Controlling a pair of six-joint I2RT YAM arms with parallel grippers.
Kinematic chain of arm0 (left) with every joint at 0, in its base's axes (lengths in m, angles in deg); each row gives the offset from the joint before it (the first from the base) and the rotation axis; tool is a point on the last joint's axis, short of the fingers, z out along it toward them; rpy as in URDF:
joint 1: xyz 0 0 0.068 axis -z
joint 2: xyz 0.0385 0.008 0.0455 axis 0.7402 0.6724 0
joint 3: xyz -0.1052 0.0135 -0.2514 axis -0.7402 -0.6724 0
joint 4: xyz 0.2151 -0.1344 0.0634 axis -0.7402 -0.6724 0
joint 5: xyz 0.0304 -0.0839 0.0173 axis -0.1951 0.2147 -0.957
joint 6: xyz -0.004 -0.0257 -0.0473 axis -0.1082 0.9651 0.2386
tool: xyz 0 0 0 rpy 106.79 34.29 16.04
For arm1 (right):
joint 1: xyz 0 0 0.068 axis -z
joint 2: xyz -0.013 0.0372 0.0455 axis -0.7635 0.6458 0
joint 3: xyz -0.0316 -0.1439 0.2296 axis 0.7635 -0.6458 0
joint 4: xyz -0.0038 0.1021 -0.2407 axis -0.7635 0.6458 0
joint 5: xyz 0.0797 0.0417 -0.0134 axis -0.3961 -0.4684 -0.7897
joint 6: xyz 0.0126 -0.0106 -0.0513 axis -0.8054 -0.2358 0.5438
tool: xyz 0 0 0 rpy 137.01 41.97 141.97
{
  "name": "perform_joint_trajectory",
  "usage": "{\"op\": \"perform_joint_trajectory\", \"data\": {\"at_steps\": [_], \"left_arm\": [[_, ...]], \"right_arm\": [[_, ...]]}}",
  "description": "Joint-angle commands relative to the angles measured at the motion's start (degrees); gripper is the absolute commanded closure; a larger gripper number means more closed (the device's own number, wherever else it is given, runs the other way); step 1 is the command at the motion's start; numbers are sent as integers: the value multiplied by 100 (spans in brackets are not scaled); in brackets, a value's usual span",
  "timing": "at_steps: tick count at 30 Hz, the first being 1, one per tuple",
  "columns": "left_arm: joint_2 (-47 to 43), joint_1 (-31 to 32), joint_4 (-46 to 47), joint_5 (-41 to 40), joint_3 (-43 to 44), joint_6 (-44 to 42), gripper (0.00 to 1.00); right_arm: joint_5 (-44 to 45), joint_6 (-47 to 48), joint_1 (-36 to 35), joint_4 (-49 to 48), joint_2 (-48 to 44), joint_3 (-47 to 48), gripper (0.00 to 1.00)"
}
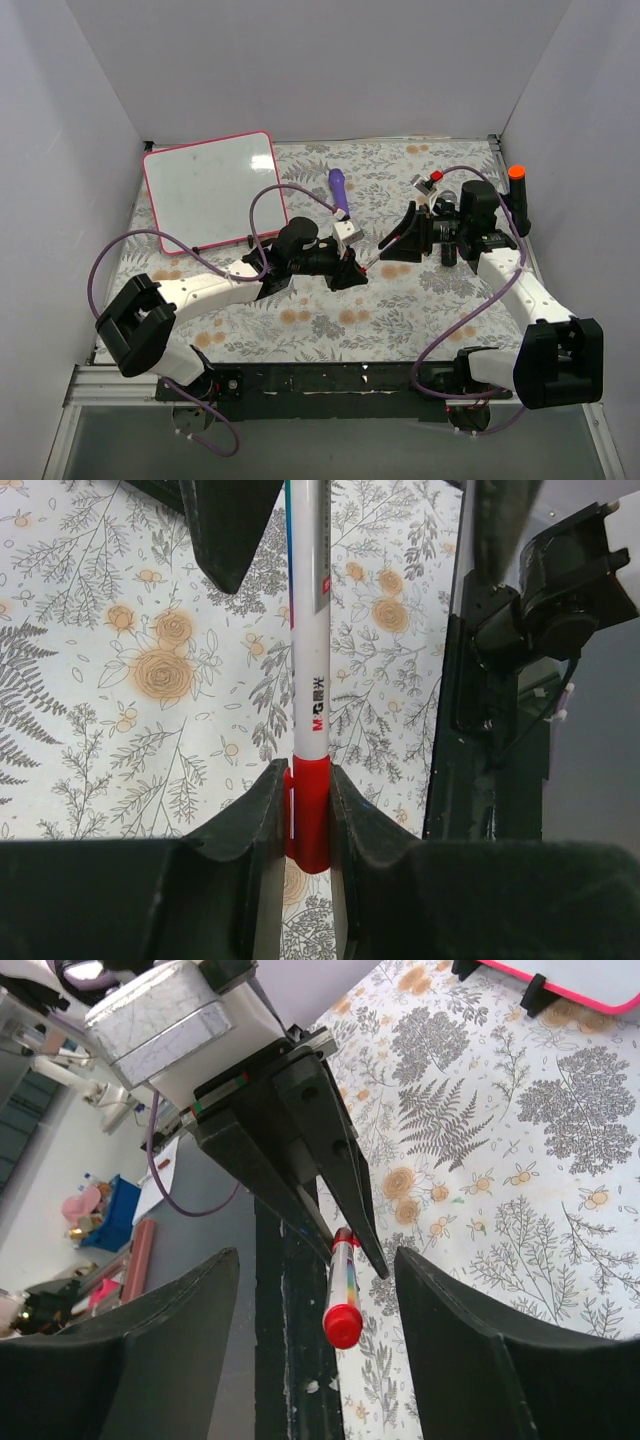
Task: Write a sentence on the whiteboard
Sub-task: Open the whiteboard marker at the center of the board.
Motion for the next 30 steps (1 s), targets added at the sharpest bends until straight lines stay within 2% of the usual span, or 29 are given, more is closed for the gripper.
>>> {"op": "perform_joint_trajectory", "data": {"at_steps": [1, 7, 10, 13, 22, 25, 26, 30], "left_arm": [[-245, -3, -796, -24, 361, -629, 100], [-236, -3, -937, 72, 458, -604, 100], [-219, -3, -841, 81, 466, -533, 100], [-175, -3, -840, 81, 493, -507, 100], [-139, -3, -753, 90, 502, -480, 100], [-122, -3, -709, 90, 502, -480, 100], [-113, -3, -700, 99, 510, -480, 100], [-174, -3, -665, 82, 432, -489, 100]], "right_arm": [[-336, 1858, -41, 1614, -147, 461, 26], [-284, 1975, -128, 1635, -129, 427, 26], [-204, 1983, -225, 1635, -103, 392, 29], [-169, 1975, -330, 1609, -59, 401, 37], [-143, 1834, -498, 1477, 91, 436, 64], [-160, 1825, -533, 1459, 135, 453, 82], [-160, 1808, -524, 1450, 126, 445, 98], [-300, 1711, -533, 1354, 144, 462, 99]]}}
